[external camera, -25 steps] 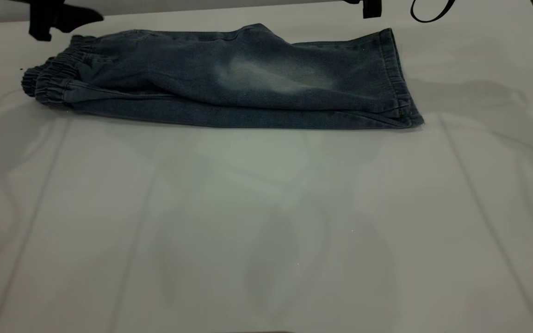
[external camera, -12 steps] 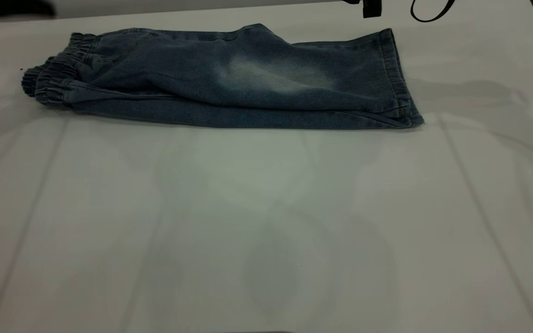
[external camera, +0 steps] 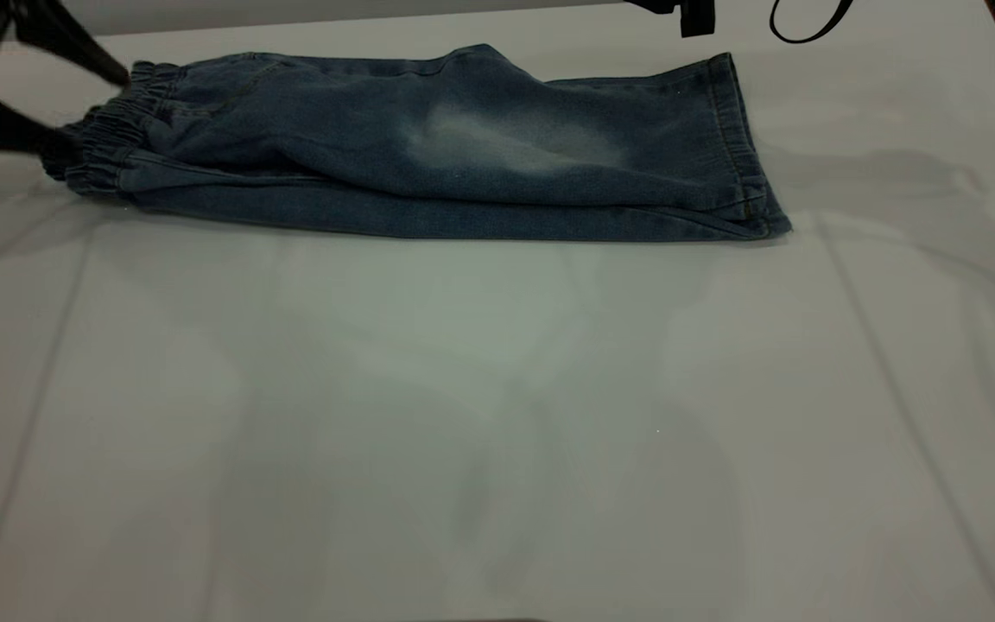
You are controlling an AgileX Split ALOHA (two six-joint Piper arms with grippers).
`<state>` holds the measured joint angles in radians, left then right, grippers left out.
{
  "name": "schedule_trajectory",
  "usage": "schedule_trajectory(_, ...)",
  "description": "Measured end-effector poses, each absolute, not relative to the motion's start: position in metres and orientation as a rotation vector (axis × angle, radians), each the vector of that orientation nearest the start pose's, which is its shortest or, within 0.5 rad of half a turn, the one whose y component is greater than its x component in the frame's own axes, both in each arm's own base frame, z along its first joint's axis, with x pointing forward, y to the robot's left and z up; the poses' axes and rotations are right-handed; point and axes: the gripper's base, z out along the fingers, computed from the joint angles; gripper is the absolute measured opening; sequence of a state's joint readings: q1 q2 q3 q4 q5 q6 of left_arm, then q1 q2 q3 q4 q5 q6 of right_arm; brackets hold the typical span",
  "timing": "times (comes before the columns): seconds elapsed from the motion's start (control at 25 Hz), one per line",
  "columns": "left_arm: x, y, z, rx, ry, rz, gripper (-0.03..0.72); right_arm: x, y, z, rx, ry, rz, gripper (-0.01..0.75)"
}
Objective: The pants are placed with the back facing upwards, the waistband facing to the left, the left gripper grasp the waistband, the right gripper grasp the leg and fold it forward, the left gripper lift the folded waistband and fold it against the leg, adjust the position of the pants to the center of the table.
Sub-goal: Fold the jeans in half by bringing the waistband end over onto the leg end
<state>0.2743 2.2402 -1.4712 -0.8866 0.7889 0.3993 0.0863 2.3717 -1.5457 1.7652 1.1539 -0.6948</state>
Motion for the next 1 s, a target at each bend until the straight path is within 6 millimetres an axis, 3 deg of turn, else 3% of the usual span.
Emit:
schedule_trajectory(0.24, 0.43, 0.074, 0.086, -0.732, 2.735, -0.763, 0.571, 0.459, 0.122, 0.126, 0.447, 2.194, 1.918, 0.47)
schedule_trajectory(0.52, 0.436, 0.07, 0.06, -0.867, 2.685, -0.778, 0.571, 0.459, 0.122, 0.126, 0.447, 2.194, 1.918, 0.47)
schedule_trajectory(0.76, 0.446, 0.053, 0.058, -0.856, 2.613, -0.816, 0.571, 0.459, 0.122, 0.126, 0.441, 2.2, 1.914, 0.47)
schedule_trajectory(1.0, 0.448, 0.055, 0.059, -0.851, 2.587, -0.792, 0.57, 0.458, 0.122, 0.125, 0.435, 2.208, 1.91, 0.47)
